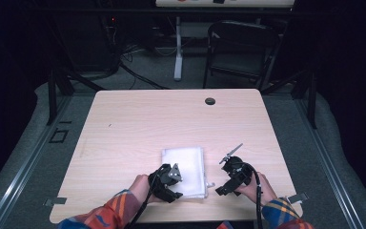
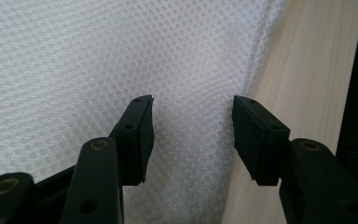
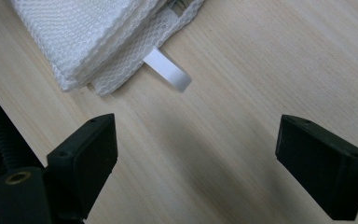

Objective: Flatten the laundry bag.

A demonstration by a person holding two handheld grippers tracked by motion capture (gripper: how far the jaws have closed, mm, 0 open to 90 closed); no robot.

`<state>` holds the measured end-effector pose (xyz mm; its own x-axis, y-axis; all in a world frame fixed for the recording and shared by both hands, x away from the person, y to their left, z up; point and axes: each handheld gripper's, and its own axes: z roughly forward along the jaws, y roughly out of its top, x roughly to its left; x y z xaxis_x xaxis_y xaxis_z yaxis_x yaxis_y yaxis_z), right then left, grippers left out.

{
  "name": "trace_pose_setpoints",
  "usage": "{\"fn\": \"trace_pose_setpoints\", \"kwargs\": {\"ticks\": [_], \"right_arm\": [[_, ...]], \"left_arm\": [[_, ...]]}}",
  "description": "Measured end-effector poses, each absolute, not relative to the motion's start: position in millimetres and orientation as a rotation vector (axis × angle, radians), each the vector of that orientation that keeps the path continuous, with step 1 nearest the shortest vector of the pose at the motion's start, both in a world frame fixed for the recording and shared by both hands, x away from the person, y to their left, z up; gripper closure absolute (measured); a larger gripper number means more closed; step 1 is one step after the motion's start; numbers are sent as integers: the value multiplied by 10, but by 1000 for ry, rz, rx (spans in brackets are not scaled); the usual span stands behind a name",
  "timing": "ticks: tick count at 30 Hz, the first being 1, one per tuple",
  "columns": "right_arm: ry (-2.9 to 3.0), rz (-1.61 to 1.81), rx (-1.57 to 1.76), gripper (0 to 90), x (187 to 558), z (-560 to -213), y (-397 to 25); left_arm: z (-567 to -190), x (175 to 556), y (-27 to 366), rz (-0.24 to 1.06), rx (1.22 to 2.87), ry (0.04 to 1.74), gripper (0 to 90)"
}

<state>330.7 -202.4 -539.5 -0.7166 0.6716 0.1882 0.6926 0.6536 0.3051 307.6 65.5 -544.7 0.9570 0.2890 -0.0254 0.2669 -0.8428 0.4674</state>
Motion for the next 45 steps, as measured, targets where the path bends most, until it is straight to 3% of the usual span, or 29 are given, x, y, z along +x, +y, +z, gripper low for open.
{"fn": "trace_pose_setpoints", "kwargs": {"ticks": [14, 30, 34, 45], "right_arm": [[-2794, -572, -1183, 126, 3295, -5397, -2019], [-2812, -552, -1158, 147, 3304, -5393, -2008], [-2822, -549, -1164, 186, 3302, -5387, -2005], [-2832, -546, -1158, 268, 3293, -5379, -1991]], "left_arm": [[-5442, 3017, 627, 50, 2618, 313, 621], [-5508, 3009, 606, 74, 2654, 317, 663], [-5502, 3007, 610, 89, 2652, 314, 757], [-5465, 3026, 646, 80, 2622, 340, 840]]}}
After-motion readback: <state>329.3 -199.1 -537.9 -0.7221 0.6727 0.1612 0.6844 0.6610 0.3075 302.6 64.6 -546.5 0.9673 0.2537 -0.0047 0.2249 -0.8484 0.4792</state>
